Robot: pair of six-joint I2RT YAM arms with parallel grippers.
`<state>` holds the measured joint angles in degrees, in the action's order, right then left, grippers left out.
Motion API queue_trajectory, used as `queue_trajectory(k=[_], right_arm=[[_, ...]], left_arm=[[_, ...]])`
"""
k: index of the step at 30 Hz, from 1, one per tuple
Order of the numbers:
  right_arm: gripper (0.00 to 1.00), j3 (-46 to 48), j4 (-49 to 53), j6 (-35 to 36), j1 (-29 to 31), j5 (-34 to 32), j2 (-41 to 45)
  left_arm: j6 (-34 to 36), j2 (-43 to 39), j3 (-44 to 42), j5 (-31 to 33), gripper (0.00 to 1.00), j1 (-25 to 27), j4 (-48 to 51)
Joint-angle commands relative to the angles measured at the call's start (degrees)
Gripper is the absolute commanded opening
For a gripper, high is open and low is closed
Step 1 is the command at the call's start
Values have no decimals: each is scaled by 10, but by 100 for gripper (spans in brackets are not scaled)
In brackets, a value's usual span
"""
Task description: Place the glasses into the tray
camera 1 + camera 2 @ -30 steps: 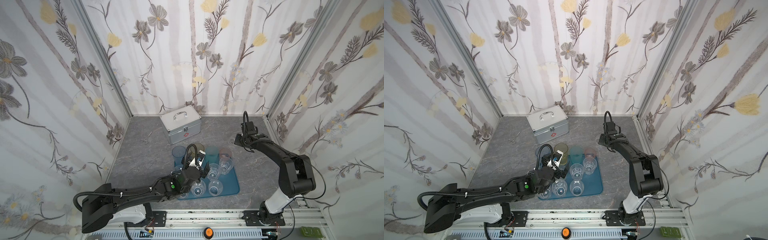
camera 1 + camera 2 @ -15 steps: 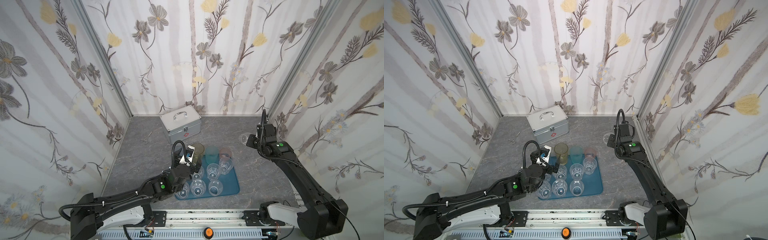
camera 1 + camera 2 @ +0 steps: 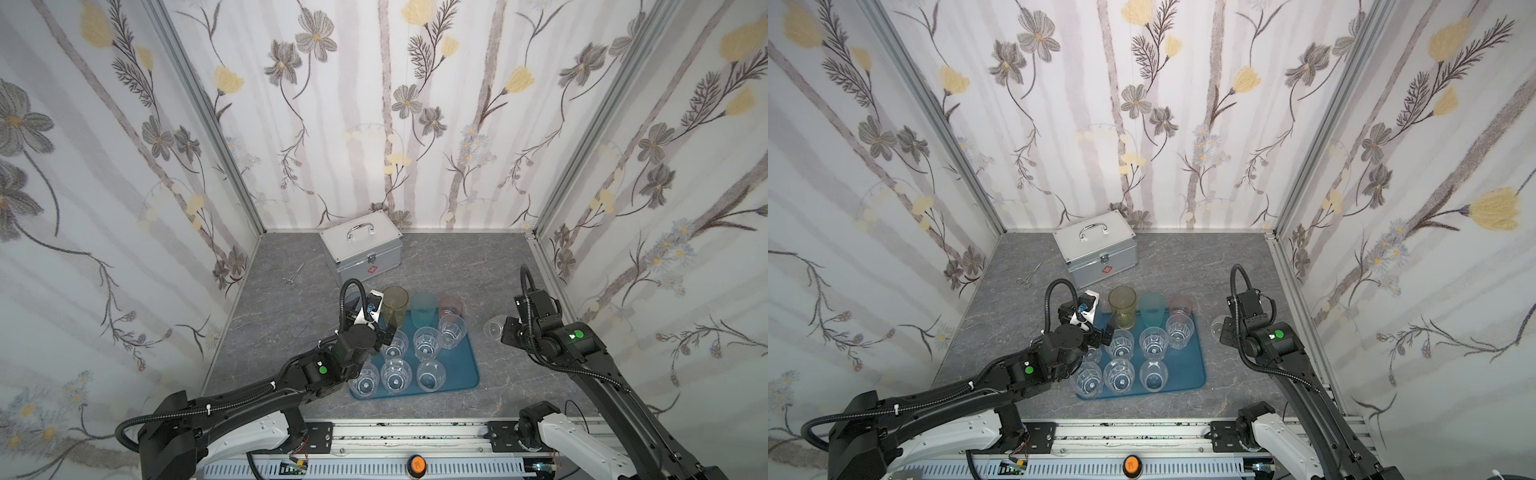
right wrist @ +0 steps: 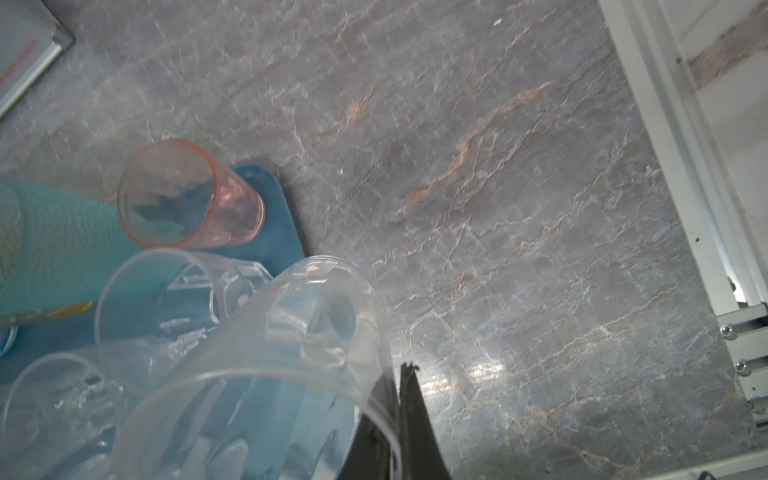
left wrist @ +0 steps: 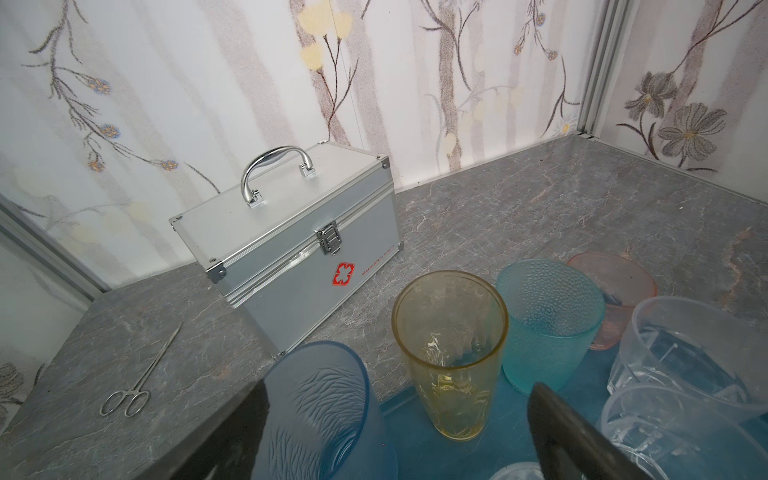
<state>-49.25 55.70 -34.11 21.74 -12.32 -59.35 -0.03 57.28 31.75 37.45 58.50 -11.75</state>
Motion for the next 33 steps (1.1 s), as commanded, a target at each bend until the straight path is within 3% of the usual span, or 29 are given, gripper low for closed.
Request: queue_trajectory(k=[1,8,14,33], right_arm=[[0,17,28,-71,45,1,5],[0,49,26,-159,174,8,-13],[0,57,-19,-176,228,12,-66],[4,89,-56,-145,249,29,-146]], left_arm=[[-8,-4,-5,-11,100,-5,-5],[-16,-15,-22,-19,100,-13,-5],[-19,-17,-27,-22,100,-14,-5],[-22,-40,-46,-17,100,-16,-5]])
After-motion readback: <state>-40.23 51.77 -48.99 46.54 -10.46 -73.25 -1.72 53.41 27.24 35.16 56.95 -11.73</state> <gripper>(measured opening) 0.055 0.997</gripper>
